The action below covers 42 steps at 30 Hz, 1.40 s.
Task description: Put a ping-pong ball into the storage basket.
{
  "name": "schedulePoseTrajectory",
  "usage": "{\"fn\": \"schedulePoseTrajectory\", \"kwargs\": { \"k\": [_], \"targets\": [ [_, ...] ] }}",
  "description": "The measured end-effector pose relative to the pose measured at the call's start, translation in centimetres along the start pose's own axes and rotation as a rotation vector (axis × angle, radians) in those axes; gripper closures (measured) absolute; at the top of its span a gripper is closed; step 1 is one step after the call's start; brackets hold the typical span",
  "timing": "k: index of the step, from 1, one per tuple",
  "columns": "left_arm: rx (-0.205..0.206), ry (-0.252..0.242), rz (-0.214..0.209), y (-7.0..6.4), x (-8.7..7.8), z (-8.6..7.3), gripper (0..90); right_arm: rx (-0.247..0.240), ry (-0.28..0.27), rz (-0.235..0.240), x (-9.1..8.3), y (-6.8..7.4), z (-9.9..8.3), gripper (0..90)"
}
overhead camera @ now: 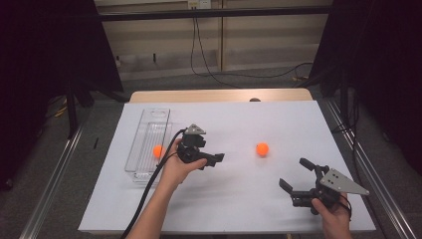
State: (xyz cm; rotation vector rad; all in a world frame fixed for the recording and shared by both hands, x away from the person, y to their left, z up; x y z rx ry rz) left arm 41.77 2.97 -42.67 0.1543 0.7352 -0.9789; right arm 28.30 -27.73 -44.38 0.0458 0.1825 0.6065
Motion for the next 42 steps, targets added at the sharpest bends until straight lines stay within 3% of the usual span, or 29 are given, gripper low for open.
{"fn": "schedulePoseTrajectory", "kwargs": {
  "k": [25, 42],
  "targets": [
    [0.032, 0.02, -0.037, -2.0, 2.5, 0.4, 10.2, 0.002, 0.001, -0.007, -0.1, -0.1, 0.0, 1.6],
    [0.04, -0.003, -0.043, -2.7, 3.4, 0.9, 9.8, 0.008, 0.0, -0.007, -0.1, -0.1, -0.1, 1.7]
  ]
}}
Point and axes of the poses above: each handheld gripper's, and its own axes: x roughly forward along the jaws, z roughly out of its top, y roughly to its left, the point moved 4 cm from there along x, roughly forward along the jaws, and after that the axes turned 3 degrees about x, right-handed, at the moved point
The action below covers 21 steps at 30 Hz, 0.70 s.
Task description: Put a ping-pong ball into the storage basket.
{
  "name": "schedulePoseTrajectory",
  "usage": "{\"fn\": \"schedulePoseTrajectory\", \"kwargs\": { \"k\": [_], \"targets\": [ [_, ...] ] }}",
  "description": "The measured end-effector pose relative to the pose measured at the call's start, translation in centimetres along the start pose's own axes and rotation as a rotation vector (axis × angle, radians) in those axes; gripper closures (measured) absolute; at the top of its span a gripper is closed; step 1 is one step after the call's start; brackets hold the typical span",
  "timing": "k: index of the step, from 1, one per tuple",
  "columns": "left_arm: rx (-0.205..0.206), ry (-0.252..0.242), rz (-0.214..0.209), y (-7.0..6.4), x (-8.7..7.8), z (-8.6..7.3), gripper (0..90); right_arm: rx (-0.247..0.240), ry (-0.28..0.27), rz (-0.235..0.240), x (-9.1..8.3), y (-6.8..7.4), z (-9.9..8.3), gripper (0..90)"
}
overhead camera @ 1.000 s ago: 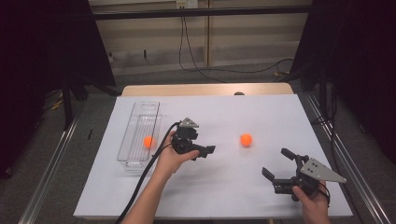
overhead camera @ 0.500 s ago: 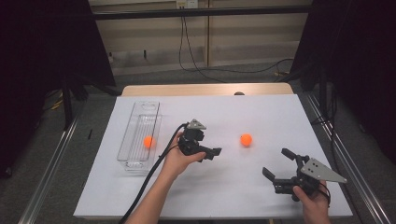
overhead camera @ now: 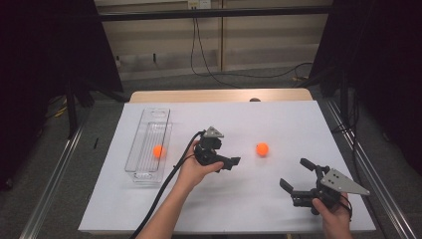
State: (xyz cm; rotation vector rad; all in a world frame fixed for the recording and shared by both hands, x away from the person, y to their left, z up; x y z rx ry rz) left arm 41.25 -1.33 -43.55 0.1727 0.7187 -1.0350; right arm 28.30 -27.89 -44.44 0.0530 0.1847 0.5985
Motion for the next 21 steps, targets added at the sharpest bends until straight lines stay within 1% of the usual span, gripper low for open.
{"fn": "schedulePoseTrajectory", "kwargs": {
  "k": [8, 17, 21],
  "targets": [
    [0.003, -0.002, -0.001, -0.1, 0.3, 0.1, 9.7, -0.005, 0.003, 0.001, 0.0, 0.0, 0.0, 1.6],
    [0.012, -0.005, -0.003, -0.4, 1.1, 0.5, 9.7, -0.007, 0.004, 0.0, 0.0, 0.0, -0.1, 1.6],
    [0.003, -0.006, -0.001, -0.5, 1.6, 0.6, 9.7, 0.0, 0.004, 0.001, 0.0, 0.0, -0.1, 1.7]
  ]
}}
Point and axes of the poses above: each handheld gripper's, and its own axes: x roughly forward along the jaws, z roughly out of its top, y roughly to its left, the point moved 4 cm from there along x, roughly forward along the jaws, and after that the axes turned 3 degrees about x, right-handed, at the moved point
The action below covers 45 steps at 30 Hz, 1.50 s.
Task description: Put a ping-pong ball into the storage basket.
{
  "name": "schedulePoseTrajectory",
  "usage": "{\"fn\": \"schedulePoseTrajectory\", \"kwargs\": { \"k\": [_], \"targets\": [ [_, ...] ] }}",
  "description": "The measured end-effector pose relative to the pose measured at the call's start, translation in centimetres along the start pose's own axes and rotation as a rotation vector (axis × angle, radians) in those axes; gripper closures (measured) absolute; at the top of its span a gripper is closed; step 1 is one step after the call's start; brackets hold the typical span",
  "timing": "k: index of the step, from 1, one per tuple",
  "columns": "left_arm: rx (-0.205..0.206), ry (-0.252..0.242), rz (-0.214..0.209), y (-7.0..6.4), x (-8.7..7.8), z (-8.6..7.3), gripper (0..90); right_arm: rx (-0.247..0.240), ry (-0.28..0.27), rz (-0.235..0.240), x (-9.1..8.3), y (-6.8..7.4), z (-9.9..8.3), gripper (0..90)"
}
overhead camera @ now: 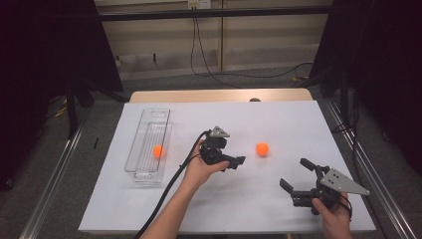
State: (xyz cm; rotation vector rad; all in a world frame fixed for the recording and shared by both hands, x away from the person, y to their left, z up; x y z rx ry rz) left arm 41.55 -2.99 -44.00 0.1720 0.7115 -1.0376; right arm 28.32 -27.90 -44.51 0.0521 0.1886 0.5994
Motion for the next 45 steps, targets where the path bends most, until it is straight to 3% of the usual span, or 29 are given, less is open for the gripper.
{"fn": "schedulePoseTrajectory", "kwargs": {
  "k": [37, 45],
  "targets": [
    [0.037, 0.019, 0.0, -1.4, 3.6, 0.6, 9.7, -0.001, -0.004, 0.001, 0.0, -0.1, 0.0, 1.6],
    [0.027, 0.017, 0.007, -1.4, 4.3, 0.7, 9.7, -0.001, -0.004, 0.001, 0.0, -0.1, 0.0, 1.6]
  ]
}}
Point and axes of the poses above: each handheld gripper's, and its own axes: x roughly forward along the jaws, z roughly out of its top, y roughly to its left, the point moved 4 cm from there along x, roughly forward along the jaws, and after that the axes turned 3 degrees about x, right-handed, at the moved point
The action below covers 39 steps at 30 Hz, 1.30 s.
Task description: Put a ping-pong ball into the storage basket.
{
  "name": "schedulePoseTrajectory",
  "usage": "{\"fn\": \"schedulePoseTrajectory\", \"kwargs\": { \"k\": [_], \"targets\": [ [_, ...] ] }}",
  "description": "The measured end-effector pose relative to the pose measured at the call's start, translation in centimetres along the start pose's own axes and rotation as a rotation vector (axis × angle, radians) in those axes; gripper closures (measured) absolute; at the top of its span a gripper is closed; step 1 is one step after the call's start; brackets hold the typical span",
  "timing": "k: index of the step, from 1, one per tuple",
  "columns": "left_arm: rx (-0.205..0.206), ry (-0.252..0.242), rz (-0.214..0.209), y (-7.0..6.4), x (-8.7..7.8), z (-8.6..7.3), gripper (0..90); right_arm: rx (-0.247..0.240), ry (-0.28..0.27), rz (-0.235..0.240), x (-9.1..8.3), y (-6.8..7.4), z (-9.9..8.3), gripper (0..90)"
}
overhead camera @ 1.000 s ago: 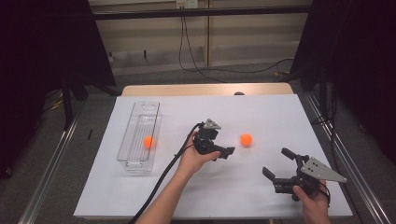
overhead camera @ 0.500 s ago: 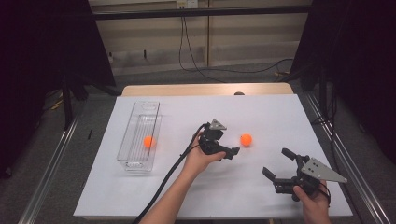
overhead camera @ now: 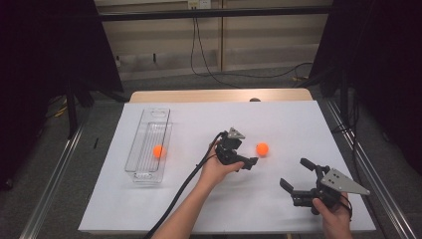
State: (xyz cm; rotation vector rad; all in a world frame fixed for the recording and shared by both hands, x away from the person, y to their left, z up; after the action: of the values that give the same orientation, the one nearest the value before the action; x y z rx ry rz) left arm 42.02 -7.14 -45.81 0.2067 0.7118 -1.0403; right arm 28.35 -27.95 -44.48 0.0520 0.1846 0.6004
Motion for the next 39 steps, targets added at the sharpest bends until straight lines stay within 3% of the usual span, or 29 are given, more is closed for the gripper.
{"fn": "schedulePoseTrajectory", "kwargs": {
  "k": [20, 39],
  "targets": [
    [0.017, 0.01, 0.018, -0.2, 1.2, 0.6, 9.9, 0.0, -0.001, 0.0, 0.0, 0.0, 0.0, 1.6],
    [0.007, 0.024, 0.032, 0.1, 2.8, 0.7, 12.1, 0.003, 0.0, -0.001, 0.0, -0.1, 0.0, 1.6]
  ]
}}
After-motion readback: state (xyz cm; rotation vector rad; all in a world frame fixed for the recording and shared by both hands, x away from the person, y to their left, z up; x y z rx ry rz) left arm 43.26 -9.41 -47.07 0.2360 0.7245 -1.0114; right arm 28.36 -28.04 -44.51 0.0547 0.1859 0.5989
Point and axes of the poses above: each handheld gripper's, and its own axes: x roughly forward along the jaws, z roughly out of its top, y roughly to its left, the point moved 4 cm from there along x, roughly forward along the jaws, and after that the axes turned 3 degrees about x, right-handed, at the moved point
